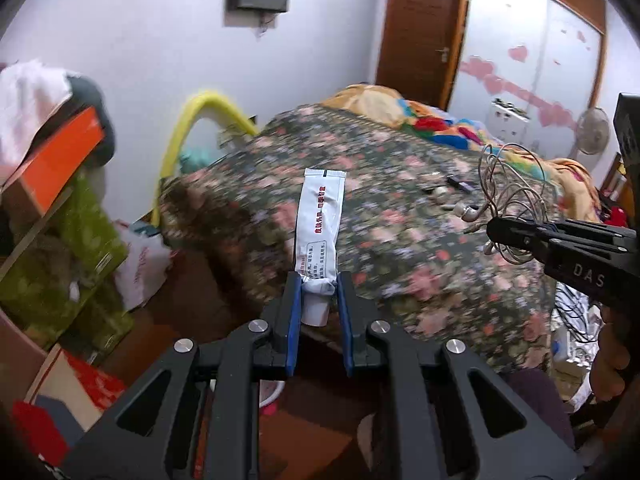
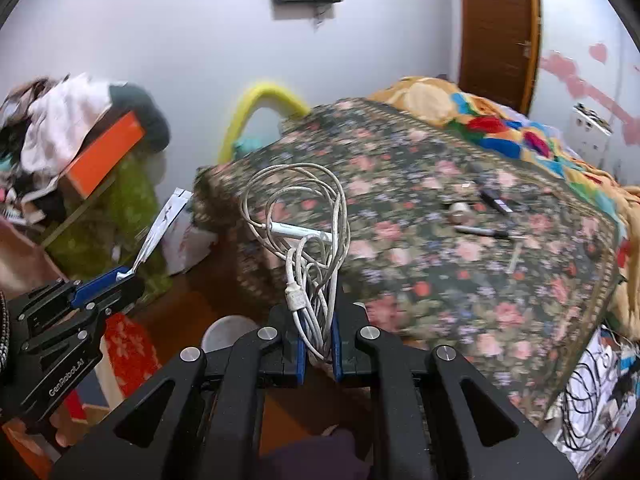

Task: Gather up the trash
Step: 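Carry the tube in the left tool and the cable in the right tool to the wastebasket, then open the left tool to drop the tube while the right tool releases the cable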

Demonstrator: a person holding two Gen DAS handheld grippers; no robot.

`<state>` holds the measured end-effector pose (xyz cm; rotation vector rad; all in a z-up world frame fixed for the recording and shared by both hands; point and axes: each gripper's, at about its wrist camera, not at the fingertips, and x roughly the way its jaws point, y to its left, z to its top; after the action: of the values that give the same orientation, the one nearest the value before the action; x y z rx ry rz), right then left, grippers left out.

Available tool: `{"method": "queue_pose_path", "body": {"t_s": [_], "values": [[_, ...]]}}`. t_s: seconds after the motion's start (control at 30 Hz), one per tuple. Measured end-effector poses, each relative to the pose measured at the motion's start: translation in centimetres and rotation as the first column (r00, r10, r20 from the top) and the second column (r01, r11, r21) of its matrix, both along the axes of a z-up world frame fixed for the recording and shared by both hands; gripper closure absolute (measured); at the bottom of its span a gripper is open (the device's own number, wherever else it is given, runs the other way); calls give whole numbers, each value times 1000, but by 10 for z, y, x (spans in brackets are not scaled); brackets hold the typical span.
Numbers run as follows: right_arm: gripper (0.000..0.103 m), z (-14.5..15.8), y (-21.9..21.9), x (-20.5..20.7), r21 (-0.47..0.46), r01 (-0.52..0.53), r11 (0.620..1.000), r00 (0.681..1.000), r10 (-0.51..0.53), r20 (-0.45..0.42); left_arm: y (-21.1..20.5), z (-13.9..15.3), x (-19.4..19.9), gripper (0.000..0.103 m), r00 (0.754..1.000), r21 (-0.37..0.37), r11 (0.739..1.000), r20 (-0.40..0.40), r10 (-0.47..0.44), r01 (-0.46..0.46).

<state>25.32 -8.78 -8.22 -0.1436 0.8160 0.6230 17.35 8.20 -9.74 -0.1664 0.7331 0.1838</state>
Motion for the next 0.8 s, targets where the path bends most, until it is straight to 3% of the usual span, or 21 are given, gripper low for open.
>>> {"method": "queue_pose_path", "body": {"t_s": [0.23,0.43,0.7,0.8], "values": [[94,-24,62,-13,-19,-109,994,992,107,-62,57,-42,-16,86,991,-71,993,-98,86,-93],[94,-57,114,-23,-52,-199,979,971,190,-144,98,-100,-16,86,964,-110,979,-223,146,-173],[94,-94,159,-25,-115,-273,955,946,245,-214,132,-177,3,86,909,-152,962,-387,155,-229],[94,-101,171,-22,-126,-279,952,942,246,-227,137,-190,15,86,906,-173,960,-403,133,-218]]}}
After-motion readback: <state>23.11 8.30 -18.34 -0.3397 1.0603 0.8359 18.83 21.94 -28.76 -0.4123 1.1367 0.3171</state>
